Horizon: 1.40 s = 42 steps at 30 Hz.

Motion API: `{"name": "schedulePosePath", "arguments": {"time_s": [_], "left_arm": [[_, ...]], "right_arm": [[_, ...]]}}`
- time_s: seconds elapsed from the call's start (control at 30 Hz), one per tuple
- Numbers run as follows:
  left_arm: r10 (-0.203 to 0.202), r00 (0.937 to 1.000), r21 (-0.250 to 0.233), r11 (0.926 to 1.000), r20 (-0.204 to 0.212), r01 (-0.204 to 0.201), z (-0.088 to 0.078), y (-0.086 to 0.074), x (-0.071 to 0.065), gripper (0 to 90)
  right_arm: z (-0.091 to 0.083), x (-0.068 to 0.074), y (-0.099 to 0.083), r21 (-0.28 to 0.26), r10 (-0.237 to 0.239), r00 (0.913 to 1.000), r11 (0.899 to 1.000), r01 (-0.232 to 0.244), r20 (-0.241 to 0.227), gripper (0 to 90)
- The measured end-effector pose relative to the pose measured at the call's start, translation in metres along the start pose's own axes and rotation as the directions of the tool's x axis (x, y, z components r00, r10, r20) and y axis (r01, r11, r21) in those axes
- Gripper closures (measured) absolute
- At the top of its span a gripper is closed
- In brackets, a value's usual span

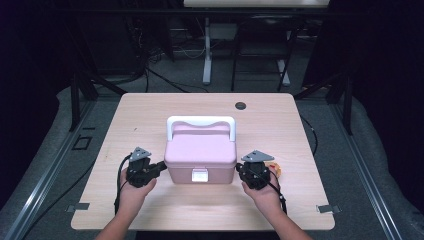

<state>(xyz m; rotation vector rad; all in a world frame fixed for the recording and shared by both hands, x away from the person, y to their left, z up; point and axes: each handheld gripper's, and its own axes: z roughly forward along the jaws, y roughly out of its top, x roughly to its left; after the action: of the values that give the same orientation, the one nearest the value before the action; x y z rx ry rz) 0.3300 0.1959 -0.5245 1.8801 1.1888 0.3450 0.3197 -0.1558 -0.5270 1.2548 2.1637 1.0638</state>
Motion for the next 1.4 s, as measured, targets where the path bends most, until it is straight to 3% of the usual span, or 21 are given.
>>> {"name": "schedulePosePath", "arguments": {"time_s": [0.17, 0.5, 0.77, 0.97, 1.07, 1.17, 1.4], "left_arm": [[0.023, 0.9996, 0.015, 0.9996, 0.014, -0.023, -0.005, -0.005, -0.009, 89.9], [0.031, 0.9993, 0.029, 0.9991, 0.022, -0.032, -0.013, -0.012, -0.024, 90.0], [0.04, 0.9985, 0.039, 0.9984, 0.038, -0.042, -0.021, -0.02, -0.033, 90.0], [0.056, 0.9971, 0.05, 0.997, 0.052, -0.059, -0.028, -0.025, -0.037, 90.0], [0.08, 0.9954, 0.061, 0.9947, 0.054, -0.083, -0.033, -0.028, -0.04, 90.0], [0.072, 0.9958, 0.066, 0.9949, 0.056, -0.076, -0.036, -0.031, -0.043, 90.0], [0.077, 0.9949, 0.069, 0.9943, 0.066, -0.081, -0.041, -0.035, -0.047, 90.0]], "right_arm": [[-0.01, 0.0, -0.008, -0.002, 0.001, 0.9999, 1.0, -0.001, -0.011, 89.9], [-0.025, 0.003, -0.018, 0.012, -0.008, 0.9999, 1.0, 0.008, -0.006, 89.9], [-0.038, 0.008, -0.026, 0.027, -0.033, 0.9994, 0.999, 0.033, -0.012, 89.9], [-0.045, 0.011, -0.031, 0.035, -0.023, 0.9994, 0.999, 0.024, -0.025, 90.0], [-0.051, 0.015, -0.035, 0.042, -0.042, 0.9988, 0.998, 0.043, -0.024, 89.9], [-0.055, 0.018, -0.036, 0.054, -0.07, 0.9972, 0.996, 0.071, -0.026, 89.9], [-0.062, 0.021, -0.042, 0.055, -0.058, 0.9977, 0.997, 0.06, -0.035, 90.0]]}}
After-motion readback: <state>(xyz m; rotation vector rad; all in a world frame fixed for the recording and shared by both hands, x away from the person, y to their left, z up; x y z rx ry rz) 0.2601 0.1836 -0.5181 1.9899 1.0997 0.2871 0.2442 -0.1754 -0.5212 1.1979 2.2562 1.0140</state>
